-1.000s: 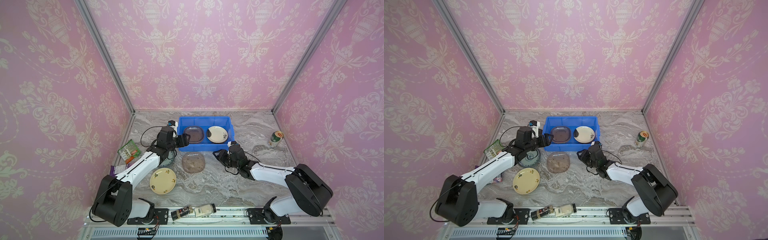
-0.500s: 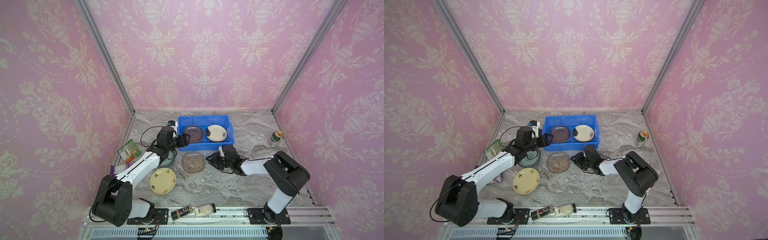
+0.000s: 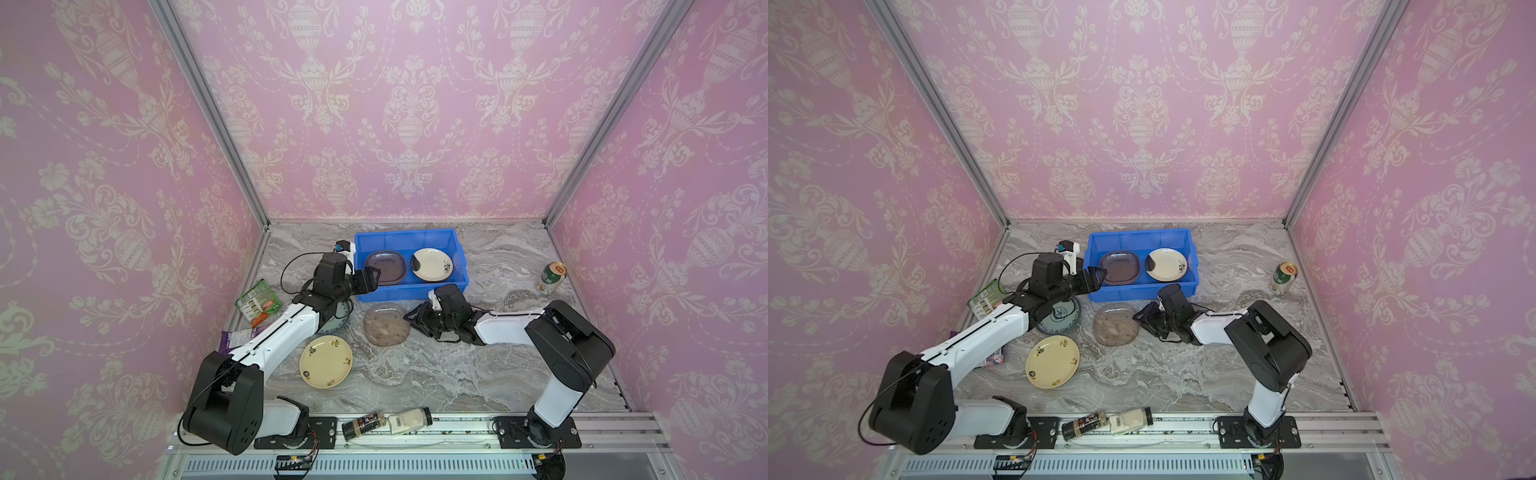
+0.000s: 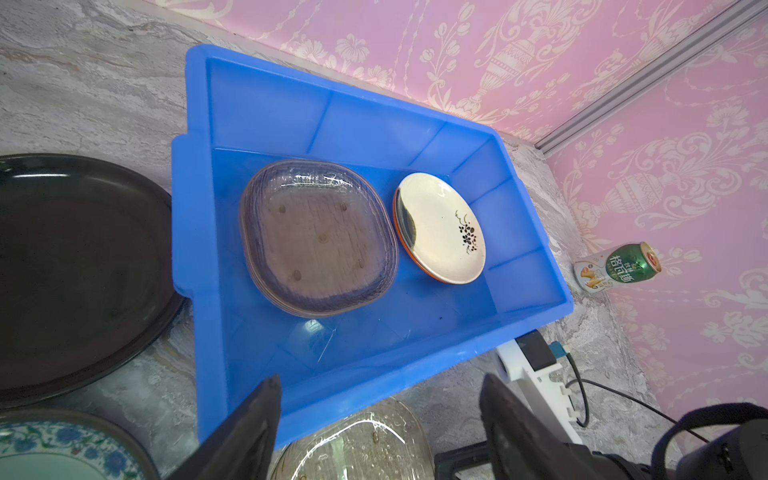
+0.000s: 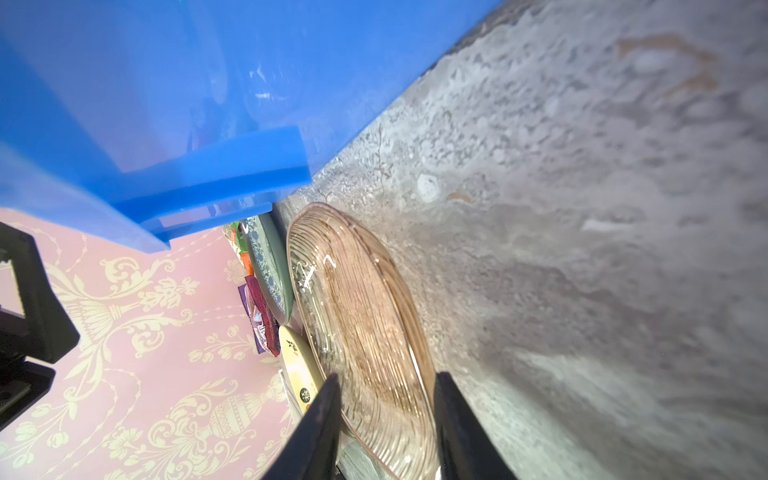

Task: Place the plates into the plastic bin on the countertop
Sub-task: 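Pinch the amber glass plate rim with the right gripper and tilt it up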

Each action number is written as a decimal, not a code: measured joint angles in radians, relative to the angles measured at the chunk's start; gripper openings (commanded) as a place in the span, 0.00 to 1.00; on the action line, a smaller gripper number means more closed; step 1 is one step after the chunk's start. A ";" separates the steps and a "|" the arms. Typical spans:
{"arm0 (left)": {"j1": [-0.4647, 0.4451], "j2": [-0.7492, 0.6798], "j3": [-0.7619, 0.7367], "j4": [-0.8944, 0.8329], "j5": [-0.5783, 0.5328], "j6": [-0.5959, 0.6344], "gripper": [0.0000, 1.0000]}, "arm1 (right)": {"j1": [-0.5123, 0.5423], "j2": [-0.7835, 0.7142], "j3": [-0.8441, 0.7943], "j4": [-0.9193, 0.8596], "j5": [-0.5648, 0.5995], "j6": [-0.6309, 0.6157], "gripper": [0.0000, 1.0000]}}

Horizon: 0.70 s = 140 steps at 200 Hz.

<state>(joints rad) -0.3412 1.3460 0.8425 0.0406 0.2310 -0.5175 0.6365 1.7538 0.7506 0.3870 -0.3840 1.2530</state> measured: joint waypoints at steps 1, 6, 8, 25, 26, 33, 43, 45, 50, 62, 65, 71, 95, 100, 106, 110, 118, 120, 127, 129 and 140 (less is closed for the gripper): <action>0.000 0.000 0.000 0.000 0.000 0.000 0.78 | 0.000 0.001 0.001 -0.002 -0.002 0.000 0.37; 0.000 0.000 0.000 0.000 0.000 0.000 0.77 | 0.000 0.005 0.003 -0.005 -0.003 0.000 0.37; 0.000 0.000 0.000 0.000 0.000 0.000 0.77 | 0.001 0.006 0.004 -0.005 -0.004 0.000 0.36; 0.000 0.000 0.000 0.000 0.000 0.000 0.77 | 0.001 0.018 0.008 -0.016 -0.011 0.000 0.36; 0.000 0.000 0.000 0.000 0.000 0.000 0.77 | 0.001 0.018 0.008 -0.017 -0.011 0.000 0.36; 0.000 0.000 0.000 0.000 0.000 0.000 0.77 | 0.001 0.024 0.010 -0.022 -0.013 0.000 0.36; 0.000 0.000 0.000 0.000 0.000 0.000 0.77 | 0.001 0.031 0.014 -0.029 -0.013 0.000 0.35; 0.000 0.000 0.000 0.000 0.000 0.000 0.77 | 0.001 0.033 0.015 -0.030 -0.014 0.000 0.34; 0.000 0.000 -0.001 0.000 0.000 0.000 0.77 | 0.001 0.036 0.018 -0.031 -0.017 0.000 0.34; 0.000 0.000 -0.002 0.003 0.000 0.000 0.77 | 0.001 0.047 0.024 -0.034 -0.024 0.000 0.33; 0.000 0.000 -0.002 0.003 0.000 0.000 0.77 | 0.001 0.050 0.026 -0.033 -0.026 0.000 0.32; 0.000 0.000 -0.003 0.004 0.000 0.000 0.78 | 0.001 0.057 0.029 -0.030 -0.033 0.000 0.31; 0.000 0.000 -0.006 0.005 0.000 0.000 0.78 | 0.001 0.084 0.047 -0.017 -0.055 0.002 0.24; 0.000 0.000 -0.006 0.004 0.000 0.000 0.77 | 0.001 0.089 0.048 -0.010 -0.060 0.004 0.23; 0.000 0.000 -0.008 0.004 0.000 0.000 0.78 | 0.001 0.095 0.049 -0.004 -0.064 0.005 0.22; 0.000 0.000 -0.009 0.004 0.000 0.000 0.78 | 0.001 0.097 0.050 -0.003 -0.065 0.006 0.22; 0.001 0.000 -0.011 0.004 0.000 0.000 0.78 | 0.001 0.100 0.050 0.000 -0.068 0.005 0.20; 0.001 0.000 -0.011 0.004 0.000 0.000 0.78 | 0.001 0.101 0.050 0.000 -0.069 0.005 0.20; 0.002 0.000 -0.013 0.004 0.000 0.000 0.78 | 0.001 0.101 0.051 0.000 -0.070 0.005 0.19; 0.003 0.000 -0.013 0.004 0.000 0.000 0.78 | 0.001 0.101 0.051 0.000 -0.070 0.005 0.19; 0.005 0.000 -0.015 0.003 0.000 0.000 0.78 | 0.001 0.101 0.051 -0.003 -0.070 0.005 0.17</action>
<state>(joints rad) -0.3359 1.3460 0.8272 0.0437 0.2310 -0.5175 0.6376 1.8549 0.8013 0.3843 -0.4538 1.2575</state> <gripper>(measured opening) 0.776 0.187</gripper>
